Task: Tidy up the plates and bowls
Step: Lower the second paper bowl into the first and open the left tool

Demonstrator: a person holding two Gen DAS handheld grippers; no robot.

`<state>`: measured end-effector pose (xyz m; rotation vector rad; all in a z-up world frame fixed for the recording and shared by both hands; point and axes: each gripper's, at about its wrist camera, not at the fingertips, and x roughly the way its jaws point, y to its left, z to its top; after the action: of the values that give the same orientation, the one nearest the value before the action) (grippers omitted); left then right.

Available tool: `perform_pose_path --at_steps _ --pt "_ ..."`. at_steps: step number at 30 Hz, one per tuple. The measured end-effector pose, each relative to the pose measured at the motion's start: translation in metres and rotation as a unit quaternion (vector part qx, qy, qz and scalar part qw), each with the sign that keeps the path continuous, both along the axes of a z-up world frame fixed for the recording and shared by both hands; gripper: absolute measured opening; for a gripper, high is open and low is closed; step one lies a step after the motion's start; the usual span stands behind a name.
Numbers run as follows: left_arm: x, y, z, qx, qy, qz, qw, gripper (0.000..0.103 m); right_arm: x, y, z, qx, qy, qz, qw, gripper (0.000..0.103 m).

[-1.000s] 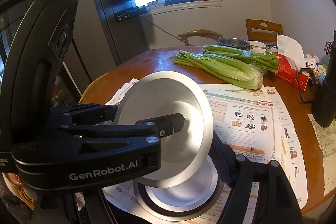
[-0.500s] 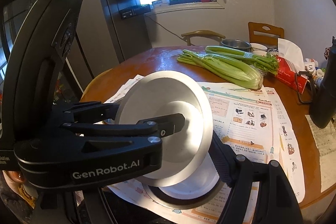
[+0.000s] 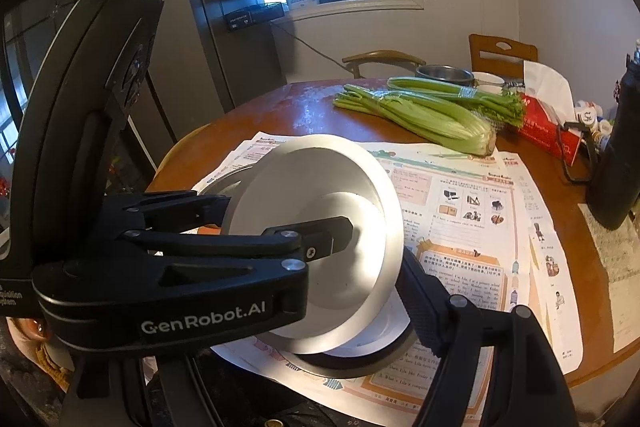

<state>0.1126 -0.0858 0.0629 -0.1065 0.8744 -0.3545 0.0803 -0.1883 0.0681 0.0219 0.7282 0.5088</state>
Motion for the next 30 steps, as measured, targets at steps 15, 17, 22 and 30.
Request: perform_pose_path --at_steps 15,17,22,30 --pt "0.008 -0.008 -0.022 0.014 0.026 -0.009 0.9995 0.056 0.002 -0.006 -0.019 0.004 0.021 -0.002 1.0 0.077" --pt "0.009 -0.007 -0.026 0.014 0.032 -0.007 0.9994 0.056 0.005 -0.006 -0.023 0.005 0.028 -0.001 1.0 0.077" --pt "0.011 -0.008 -0.038 0.027 0.041 -0.003 0.9988 0.056 0.005 -0.002 -0.031 -0.004 0.035 0.004 0.999 0.077" --pt "0.017 -0.003 -0.055 0.049 0.049 0.01 0.9976 0.056 0.011 0.003 -0.047 -0.036 0.04 -0.007 0.999 0.076"
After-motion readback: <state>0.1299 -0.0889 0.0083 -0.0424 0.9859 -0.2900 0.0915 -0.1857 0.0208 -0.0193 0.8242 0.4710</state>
